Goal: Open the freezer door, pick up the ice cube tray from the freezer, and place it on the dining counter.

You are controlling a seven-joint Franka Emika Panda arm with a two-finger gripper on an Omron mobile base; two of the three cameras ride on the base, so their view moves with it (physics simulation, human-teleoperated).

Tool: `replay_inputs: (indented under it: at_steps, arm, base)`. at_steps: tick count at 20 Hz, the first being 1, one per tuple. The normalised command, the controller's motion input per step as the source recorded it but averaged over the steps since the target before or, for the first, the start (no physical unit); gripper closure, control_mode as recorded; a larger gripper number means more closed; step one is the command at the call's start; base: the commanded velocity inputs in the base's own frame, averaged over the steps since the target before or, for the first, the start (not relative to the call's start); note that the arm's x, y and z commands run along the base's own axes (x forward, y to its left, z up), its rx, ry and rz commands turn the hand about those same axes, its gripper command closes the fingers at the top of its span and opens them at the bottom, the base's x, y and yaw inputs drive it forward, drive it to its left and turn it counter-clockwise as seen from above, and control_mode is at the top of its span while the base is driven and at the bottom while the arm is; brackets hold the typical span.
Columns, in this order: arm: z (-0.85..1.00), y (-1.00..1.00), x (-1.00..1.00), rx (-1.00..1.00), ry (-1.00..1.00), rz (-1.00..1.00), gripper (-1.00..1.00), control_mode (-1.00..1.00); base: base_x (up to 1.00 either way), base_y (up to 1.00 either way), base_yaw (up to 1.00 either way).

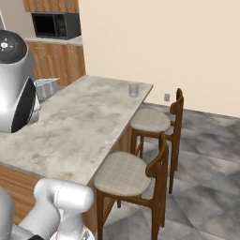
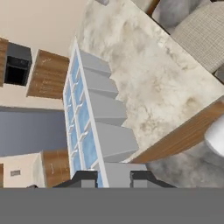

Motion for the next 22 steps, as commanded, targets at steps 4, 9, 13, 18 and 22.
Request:
replay_inputs:
  at_steps: [4,9,13,18,22]
  arm:
    - [-0.52,-0.5,1.0,0.07,0.0,-0.15,1.0,-1.0]
    - [-0.72,-0.54,1.0,0.06,0.06,0.0,1.0,-1.0]
    - [-0.46,-0.21,1.0,0.04,0.05,0.13,1.0,-1.0]
    - [-0.65,0.0,0.95,0.0,0.02,0.3,1.0,-1.0]
    - [-0.51,0.0,0.76,0.0,0.03,0.23,1.0,-1.0]
  base:
    - [0.0,0.0,0.0]
    - [0.0,0.0,0.0]
    - [0.0,0.0,0.0]
    - [0.0,0.0,0.0]
    - [0.0,0.0,0.0]
